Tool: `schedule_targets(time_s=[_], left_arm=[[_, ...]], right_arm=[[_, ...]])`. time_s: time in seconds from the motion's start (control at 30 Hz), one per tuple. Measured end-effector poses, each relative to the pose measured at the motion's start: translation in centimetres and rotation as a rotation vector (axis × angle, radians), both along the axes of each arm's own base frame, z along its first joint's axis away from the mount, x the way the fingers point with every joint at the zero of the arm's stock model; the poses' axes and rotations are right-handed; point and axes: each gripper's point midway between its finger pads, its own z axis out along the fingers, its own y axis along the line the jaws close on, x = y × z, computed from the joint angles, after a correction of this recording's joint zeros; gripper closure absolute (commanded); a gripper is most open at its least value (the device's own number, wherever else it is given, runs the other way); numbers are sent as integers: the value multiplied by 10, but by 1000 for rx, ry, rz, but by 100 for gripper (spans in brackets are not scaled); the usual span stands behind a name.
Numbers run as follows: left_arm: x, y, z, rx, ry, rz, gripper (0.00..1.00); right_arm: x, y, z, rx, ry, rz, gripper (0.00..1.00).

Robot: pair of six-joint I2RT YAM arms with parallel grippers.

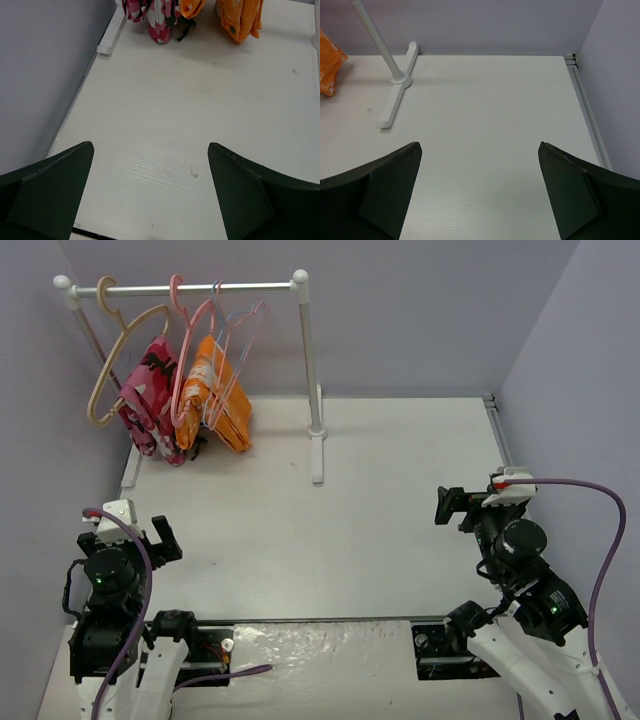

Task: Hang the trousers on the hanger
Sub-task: Reset both arms

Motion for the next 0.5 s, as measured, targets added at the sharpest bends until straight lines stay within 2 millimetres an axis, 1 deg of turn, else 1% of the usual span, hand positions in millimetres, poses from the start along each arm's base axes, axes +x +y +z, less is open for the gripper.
schedule_targets(time_s=[0.23, 0.5], left_arm=[[1, 2, 1, -9, -8, 18, 3], [1, 4, 1, -11, -6, 36, 3]], right_arm=[[4, 4, -5, -10, 22, 12, 0], [4, 7, -6, -11, 26, 27, 0]])
